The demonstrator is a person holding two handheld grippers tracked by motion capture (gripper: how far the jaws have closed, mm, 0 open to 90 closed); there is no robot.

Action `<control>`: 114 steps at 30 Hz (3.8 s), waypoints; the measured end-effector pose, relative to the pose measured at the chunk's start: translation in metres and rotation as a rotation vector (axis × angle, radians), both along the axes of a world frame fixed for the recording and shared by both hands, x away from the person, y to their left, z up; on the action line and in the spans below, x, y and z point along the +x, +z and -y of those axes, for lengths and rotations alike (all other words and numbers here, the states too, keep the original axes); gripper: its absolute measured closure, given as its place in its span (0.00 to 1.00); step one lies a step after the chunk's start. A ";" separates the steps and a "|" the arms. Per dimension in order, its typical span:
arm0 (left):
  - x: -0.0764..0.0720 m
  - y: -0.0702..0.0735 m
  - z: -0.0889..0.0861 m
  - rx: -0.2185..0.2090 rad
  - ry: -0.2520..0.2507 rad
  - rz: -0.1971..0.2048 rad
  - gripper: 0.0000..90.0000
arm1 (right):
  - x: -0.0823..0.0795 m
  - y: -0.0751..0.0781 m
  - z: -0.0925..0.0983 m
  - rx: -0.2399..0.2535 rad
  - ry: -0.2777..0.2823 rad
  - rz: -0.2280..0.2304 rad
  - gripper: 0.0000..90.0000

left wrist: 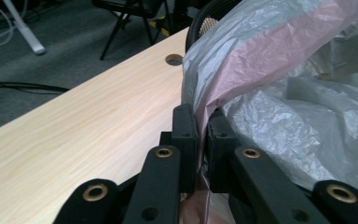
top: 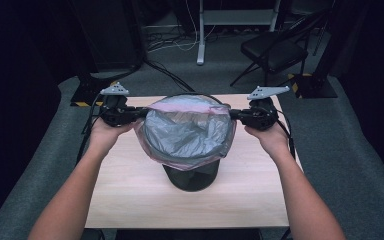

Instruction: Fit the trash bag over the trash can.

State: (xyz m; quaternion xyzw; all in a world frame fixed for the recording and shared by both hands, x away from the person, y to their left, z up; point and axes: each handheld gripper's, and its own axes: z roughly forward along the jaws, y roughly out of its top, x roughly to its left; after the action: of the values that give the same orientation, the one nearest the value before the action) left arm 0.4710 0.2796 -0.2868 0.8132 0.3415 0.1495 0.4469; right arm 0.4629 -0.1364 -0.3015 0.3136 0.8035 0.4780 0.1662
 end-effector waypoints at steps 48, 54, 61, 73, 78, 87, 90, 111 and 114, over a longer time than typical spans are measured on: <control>-0.052 0.029 -0.002 0.033 -0.153 0.067 0.97 | -0.076 0.027 -0.020 -0.036 0.236 0.062 0.54; -0.049 0.029 0.003 0.036 -0.155 0.074 0.97 | -0.074 0.026 -0.030 -0.072 0.240 0.079 0.51; -0.045 0.030 0.004 0.045 -0.151 0.075 0.98 | -0.071 0.032 -0.028 -0.063 0.226 0.099 0.74; -0.020 0.016 0.014 0.048 -0.145 0.031 0.99 | -0.045 0.033 -0.016 -0.021 0.165 0.081 0.93; -0.015 0.007 0.015 0.051 -0.145 0.015 0.99 | -0.038 0.023 -0.018 -0.040 0.144 0.068 0.98; -0.005 -0.011 0.017 0.046 -0.143 -0.030 0.99 | -0.024 0.006 -0.022 -0.044 0.135 0.007 0.99; -0.003 -0.018 0.020 0.049 -0.146 -0.043 0.99 | -0.019 -0.003 -0.022 -0.037 0.140 -0.021 0.99; -0.015 -0.064 0.022 0.125 -0.130 -0.118 0.97 | -0.021 -0.055 -0.027 -0.151 0.145 -0.134 0.98; -0.019 -0.057 0.014 0.113 -0.110 -0.096 0.85 | -0.025 -0.048 -0.024 -0.162 0.113 -0.112 0.84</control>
State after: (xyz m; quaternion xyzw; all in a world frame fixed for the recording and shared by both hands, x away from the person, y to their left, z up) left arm 0.4517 0.2653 -0.3434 0.8608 0.3083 0.1047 0.3911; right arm 0.4377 -0.1120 -0.3495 0.2797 0.8639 0.4017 0.1185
